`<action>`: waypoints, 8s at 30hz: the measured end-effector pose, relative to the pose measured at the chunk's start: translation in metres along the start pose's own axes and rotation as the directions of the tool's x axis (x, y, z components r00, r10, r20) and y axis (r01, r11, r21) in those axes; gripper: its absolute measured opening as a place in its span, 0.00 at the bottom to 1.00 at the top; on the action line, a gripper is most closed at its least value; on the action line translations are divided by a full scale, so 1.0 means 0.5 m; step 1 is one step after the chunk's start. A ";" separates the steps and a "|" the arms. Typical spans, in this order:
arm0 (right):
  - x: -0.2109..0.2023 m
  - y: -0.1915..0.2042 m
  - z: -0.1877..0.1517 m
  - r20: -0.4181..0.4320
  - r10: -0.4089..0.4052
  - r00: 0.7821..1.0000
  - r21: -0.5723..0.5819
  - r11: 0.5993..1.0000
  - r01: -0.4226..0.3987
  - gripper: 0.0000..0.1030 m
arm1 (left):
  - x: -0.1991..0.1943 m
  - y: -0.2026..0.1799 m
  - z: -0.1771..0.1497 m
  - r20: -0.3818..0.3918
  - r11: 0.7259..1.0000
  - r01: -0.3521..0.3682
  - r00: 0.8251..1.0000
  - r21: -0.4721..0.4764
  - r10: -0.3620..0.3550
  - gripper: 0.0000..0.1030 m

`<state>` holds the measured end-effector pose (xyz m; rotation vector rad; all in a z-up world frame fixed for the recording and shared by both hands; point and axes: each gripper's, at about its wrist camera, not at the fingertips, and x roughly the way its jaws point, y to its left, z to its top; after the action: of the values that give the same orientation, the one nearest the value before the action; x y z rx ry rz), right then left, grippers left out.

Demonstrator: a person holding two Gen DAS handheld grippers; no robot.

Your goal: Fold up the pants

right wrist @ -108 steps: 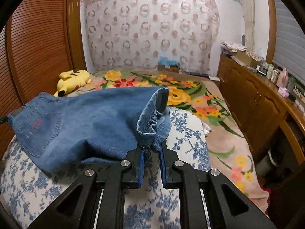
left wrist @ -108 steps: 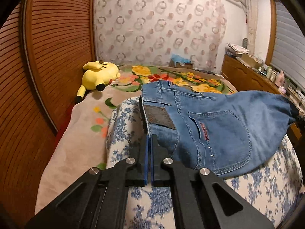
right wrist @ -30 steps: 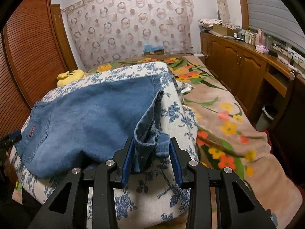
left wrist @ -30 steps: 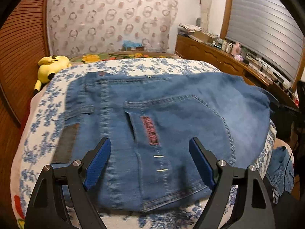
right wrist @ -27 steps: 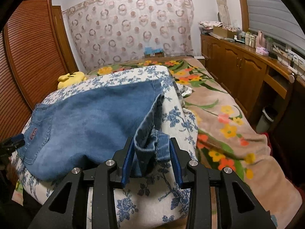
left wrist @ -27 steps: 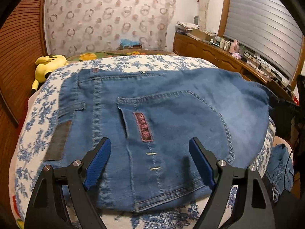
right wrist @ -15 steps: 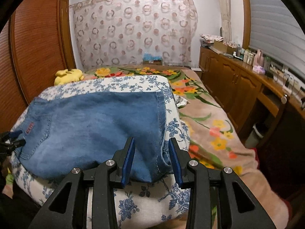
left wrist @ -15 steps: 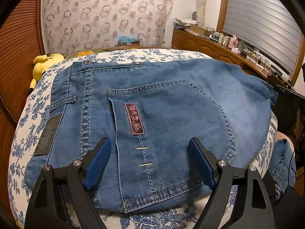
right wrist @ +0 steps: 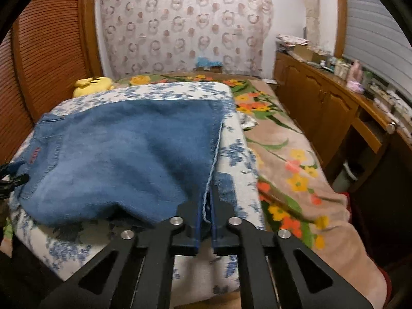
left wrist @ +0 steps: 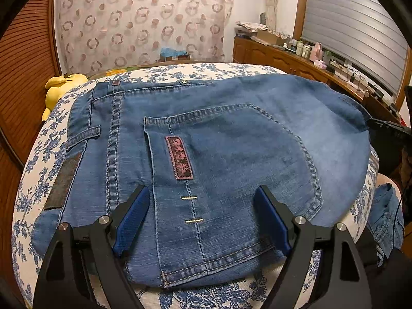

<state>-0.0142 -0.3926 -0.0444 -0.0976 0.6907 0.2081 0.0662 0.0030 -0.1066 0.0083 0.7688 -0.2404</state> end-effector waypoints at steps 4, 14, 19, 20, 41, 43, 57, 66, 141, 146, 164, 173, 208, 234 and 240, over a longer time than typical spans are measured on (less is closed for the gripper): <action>-0.023 0.024 0.053 0.077 0.094 0.993 0.001 0.996 -0.095 0.03 | -0.012 0.006 0.008 0.010 1.000 -0.004 1.000 -0.007 0.004 0.82; -0.046 0.170 0.170 0.162 0.312 0.936 -0.152 0.945 -0.289 0.02 | -0.058 0.018 0.021 0.043 1.000 -0.023 0.999 0.010 0.023 0.82; -0.041 0.219 0.214 0.160 0.381 0.911 -0.199 0.916 -0.348 0.02 | -0.070 0.028 0.019 0.052 1.000 -0.029 0.998 0.000 0.029 0.82; -0.039 0.227 0.223 0.160 0.396 0.904 -0.205 0.909 -0.362 0.02 | -0.072 0.032 0.019 0.054 1.000 -0.031 0.998 -0.005 0.031 0.82; 0.084 0.302 0.272 0.124 0.302 0.945 -0.276 0.926 -0.259 0.11 | -0.077 0.072 0.003 0.056 0.997 -0.040 0.997 -0.067 0.044 0.82; 0.091 0.306 0.264 0.113 0.269 0.957 -0.267 0.936 -0.231 0.37 | -0.073 0.069 0.002 0.052 0.997 -0.037 0.998 -0.064 0.040 0.82; 0.134 0.302 0.243 -0.015 0.195 0.981 -0.235 0.953 -0.193 0.57 | -0.061 0.062 -0.005 0.036 0.998 -0.031 0.999 -0.063 0.033 0.82; 0.169 0.298 0.267 -0.056 0.191 0.980 -0.208 0.958 -0.199 0.05 | -0.058 0.074 -0.008 0.034 0.997 -0.033 0.999 -0.074 0.036 0.82; 0.053 0.496 0.370 -0.033 0.432 0.901 -0.243 0.871 -0.426 0.03 | -0.131 0.053 0.027 0.188 0.999 0.020 0.982 -0.030 -0.014 0.07; 0.034 0.539 0.426 0.007 0.483 0.876 -0.280 0.841 -0.462 0.03 | -0.203 0.083 0.021 0.236 0.998 -0.001 0.972 -0.058 0.015 0.07; 0.153 0.728 0.509 -0.026 0.546 0.837 -0.338 0.783 -0.522 0.02 | -0.221 0.179 -0.052 0.189 0.985 -0.082 0.976 -0.151 0.110 0.07; 0.167 0.782 0.474 -0.013 0.531 0.848 -0.434 0.760 -0.483 0.02 | -0.210 0.193 -0.070 0.151 0.982 -0.094 0.981 -0.165 0.119 0.07; 0.301 0.487 0.442 -0.200 0.387 0.900 -0.151 0.895 -0.419 0.26 | -0.143 0.186 -0.052 0.083 0.984 -0.072 0.993 -0.164 0.086 0.74; 0.067 0.541 0.483 0.083 0.408 0.909 -0.428 0.838 -0.338 0.02 | -0.196 0.184 -0.049 0.157 0.981 -0.069 0.983 -0.181 0.098 0.74; 0.171 0.523 0.469 0.054 0.282 0.958 -0.382 0.892 -0.241 0.02 | -0.176 0.186 -0.050 0.131 0.981 -0.077 0.986 -0.176 0.101 0.74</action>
<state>0.1379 -0.0874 0.0753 -0.3564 0.5473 0.6017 0.0083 0.1147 -0.0715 -0.1341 0.6460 -0.0882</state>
